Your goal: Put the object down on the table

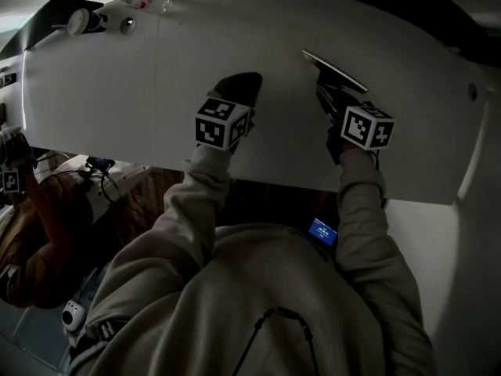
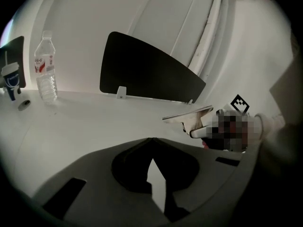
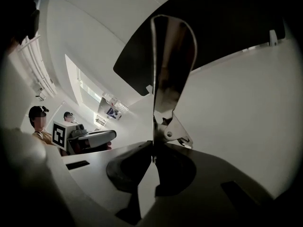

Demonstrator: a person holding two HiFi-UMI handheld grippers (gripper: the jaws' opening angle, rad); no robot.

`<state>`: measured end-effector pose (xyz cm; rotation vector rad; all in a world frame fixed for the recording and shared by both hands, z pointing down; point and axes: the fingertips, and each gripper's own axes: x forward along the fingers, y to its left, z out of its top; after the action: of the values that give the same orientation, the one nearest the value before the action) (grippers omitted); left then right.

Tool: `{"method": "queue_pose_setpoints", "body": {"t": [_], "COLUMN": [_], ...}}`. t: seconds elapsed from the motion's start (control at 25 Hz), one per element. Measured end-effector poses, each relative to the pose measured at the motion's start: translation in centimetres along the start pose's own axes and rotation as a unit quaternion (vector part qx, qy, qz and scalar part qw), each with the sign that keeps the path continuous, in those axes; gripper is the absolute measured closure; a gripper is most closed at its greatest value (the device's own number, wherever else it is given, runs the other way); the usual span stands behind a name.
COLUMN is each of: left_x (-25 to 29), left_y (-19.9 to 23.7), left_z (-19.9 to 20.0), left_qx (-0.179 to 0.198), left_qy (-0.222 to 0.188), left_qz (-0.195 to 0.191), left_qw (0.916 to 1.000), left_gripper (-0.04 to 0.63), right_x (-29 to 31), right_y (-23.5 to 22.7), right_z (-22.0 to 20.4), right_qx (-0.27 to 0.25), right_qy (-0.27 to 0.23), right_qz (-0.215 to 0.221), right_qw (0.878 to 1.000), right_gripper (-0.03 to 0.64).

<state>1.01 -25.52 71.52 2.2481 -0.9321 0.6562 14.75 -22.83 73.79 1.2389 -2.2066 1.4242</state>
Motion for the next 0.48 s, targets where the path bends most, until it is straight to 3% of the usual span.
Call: {"method": "queue_pose_setpoints", "body": {"t": [0.48], "left_x": [1.0], "left_y": [-0.1], "left_z": [-1.6], "left_qx": [-0.002], "left_qy": [0.020], "left_qz": [-0.001], "left_qw": [0.9998], "left_gripper": [0.591], "right_x": [1.4], "right_y": [-1.3], "right_z": [-1.6], "right_qx": [0.043], "right_qy": [0.017], "right_qz": [0.012], "right_qw": [0.999], "right_gripper": [0.584]}}
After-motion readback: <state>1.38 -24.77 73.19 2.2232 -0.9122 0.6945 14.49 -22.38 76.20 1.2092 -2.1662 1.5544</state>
